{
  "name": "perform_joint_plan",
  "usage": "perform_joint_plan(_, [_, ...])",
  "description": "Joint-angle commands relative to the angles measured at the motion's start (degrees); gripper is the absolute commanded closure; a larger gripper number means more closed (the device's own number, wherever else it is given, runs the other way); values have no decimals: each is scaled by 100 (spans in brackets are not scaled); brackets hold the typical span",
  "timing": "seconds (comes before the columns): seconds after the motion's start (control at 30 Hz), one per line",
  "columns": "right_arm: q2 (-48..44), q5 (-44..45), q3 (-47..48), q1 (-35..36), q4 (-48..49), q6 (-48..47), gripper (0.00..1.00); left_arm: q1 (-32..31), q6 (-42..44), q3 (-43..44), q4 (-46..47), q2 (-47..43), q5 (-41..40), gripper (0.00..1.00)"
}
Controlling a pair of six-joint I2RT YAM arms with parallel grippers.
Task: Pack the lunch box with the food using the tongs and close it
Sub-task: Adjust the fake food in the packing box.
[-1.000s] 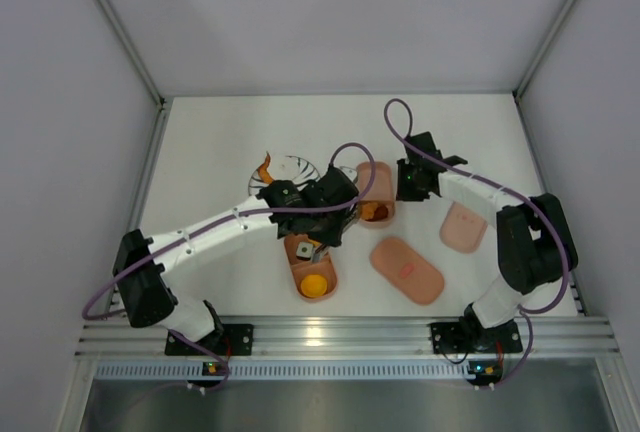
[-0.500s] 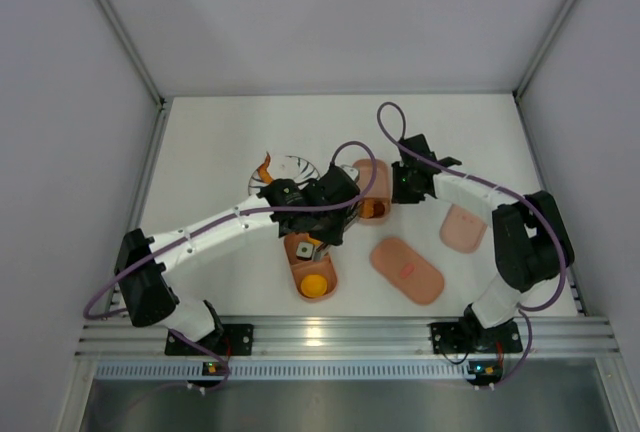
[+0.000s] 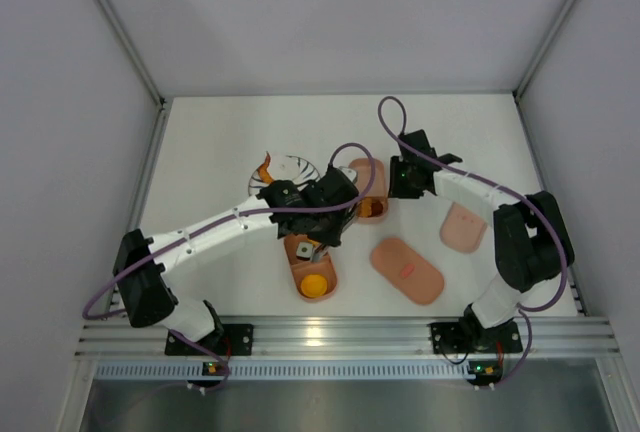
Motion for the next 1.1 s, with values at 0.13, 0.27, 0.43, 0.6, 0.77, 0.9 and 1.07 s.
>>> perform_joint_plan(0.13, [-167,-11,528,99,304,95,66,-26,-107,-256,13,-379,-144,77])
perform_joint_plan(0.27, [9,-116,590,108,357,95,66,-26,-160,-362,22,-450,-179,77])
perform_joint_plan(0.43, [342,-90,642,99,497,86,66,-26,-151,-327,57,-459,-171,77])
perform_joint_plan(0.6, [668,-90,915,99,585,77,66,-17,-125,-309,57,-432,-162,77])
perform_joint_plan(0.77, [950,-55,1161,99,577,77,68,-26,-72,-239,57,-432,-153,77])
perform_joint_plan(0.9, [1099,-20,1223,99,550,51,74,-26,-37,-134,49,-380,-144,77])
perform_joint_plan(1.07, [1169,-46,1126,99,585,42,88,-17,-37,16,-4,-309,-144,78])
